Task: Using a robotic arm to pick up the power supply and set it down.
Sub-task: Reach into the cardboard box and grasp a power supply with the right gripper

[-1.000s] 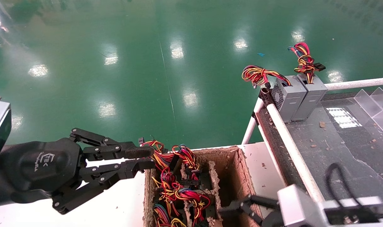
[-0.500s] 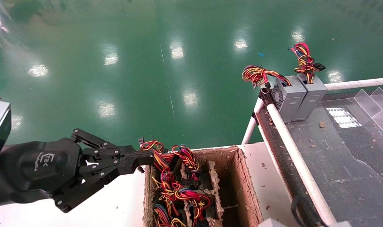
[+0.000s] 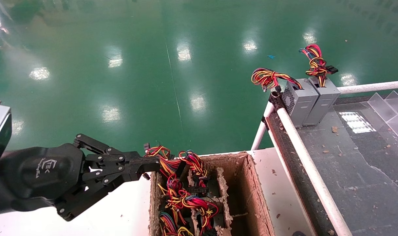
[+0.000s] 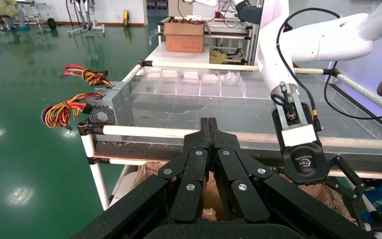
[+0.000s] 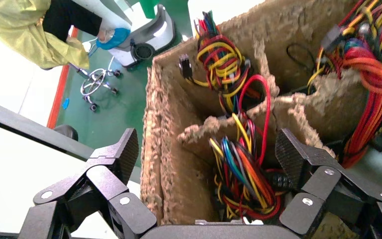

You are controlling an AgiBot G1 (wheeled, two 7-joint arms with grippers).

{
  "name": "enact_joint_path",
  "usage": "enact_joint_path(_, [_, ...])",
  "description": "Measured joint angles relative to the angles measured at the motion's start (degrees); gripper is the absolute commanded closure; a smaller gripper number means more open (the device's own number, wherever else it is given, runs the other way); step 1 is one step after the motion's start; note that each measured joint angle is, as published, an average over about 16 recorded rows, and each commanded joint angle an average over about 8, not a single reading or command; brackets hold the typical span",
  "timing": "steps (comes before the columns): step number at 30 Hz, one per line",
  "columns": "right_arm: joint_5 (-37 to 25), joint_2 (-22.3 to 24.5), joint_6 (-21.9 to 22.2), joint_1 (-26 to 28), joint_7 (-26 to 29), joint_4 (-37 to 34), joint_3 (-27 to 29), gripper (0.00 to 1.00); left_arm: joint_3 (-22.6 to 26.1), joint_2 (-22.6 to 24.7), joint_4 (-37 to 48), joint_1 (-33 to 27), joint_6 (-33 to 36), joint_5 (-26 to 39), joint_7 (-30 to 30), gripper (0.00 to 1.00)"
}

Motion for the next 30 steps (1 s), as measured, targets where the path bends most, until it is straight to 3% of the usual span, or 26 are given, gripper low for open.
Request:
enact_joint_path(2, [-0.27, -0.02, 0.17, -0.09, -0.29, -0.4, -0.33, 1.0, 0.0, 0.0, 0.0, 0.0, 0.0, 0.0, 0.0, 0.0])
enact_joint_path(30, [-3.37, -0.1, 3.27, -0.24, -1.5, -0.57, -1.33, 1.0, 0.01, 0.0, 0.0, 0.0, 0.0, -0.01, 0.0, 0.0])
